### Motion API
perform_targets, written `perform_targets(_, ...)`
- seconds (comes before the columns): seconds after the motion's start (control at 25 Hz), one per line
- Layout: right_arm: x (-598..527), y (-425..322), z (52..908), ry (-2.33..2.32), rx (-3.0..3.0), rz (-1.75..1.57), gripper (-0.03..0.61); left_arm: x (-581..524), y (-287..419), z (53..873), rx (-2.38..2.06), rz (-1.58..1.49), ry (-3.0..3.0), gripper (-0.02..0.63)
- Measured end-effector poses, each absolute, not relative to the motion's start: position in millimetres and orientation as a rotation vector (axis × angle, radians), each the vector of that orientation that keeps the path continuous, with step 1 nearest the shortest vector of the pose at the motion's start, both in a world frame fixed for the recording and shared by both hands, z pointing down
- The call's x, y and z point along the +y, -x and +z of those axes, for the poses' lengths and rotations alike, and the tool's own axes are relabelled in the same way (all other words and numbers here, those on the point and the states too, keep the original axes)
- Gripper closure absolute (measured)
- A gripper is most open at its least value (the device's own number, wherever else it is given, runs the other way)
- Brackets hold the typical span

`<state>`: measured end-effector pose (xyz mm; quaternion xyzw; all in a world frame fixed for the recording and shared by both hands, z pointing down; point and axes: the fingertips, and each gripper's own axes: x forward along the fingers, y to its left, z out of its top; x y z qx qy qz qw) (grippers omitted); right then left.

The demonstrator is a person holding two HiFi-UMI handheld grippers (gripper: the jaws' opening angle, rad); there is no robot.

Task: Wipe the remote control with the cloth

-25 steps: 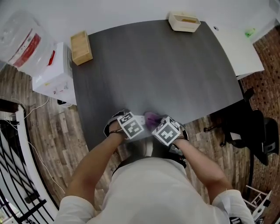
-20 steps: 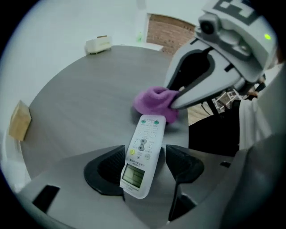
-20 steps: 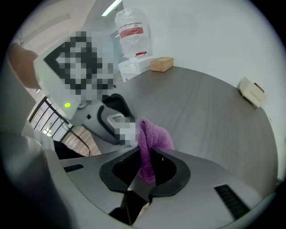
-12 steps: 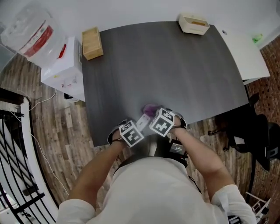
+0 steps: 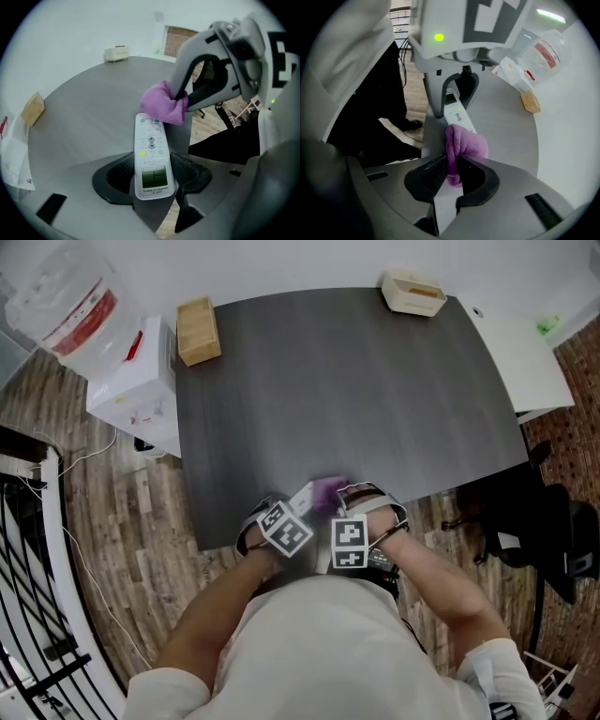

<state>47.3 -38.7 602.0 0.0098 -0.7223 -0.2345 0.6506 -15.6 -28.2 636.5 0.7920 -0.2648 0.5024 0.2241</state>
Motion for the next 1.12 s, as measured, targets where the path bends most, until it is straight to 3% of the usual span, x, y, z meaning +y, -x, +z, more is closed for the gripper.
perform_targets(0.2, -7, -64, 603, -0.067, -1.763, -0.214, 0.506, -30, 16, 636, -0.764, 1.311, -2.145, 0.367)
perform_targets(0.52, -66, -50, 601, -0.630, -1.977, 0.565, 0.506, -7, 0, 626, -0.638, 1.008, -2.029, 0.367)
perform_targets(0.76, -64, -35, 596, -0.520, -1.995, 0.563, 0.506, 0, -13, 628, -0.595, 0.939, -2.032, 0.373)
perform_targets(1.12, -19, -55, 601, -0.268, -2.017, 0.672, 0.506, -20, -9, 622, -0.688, 0.556, -1.841, 0.385)
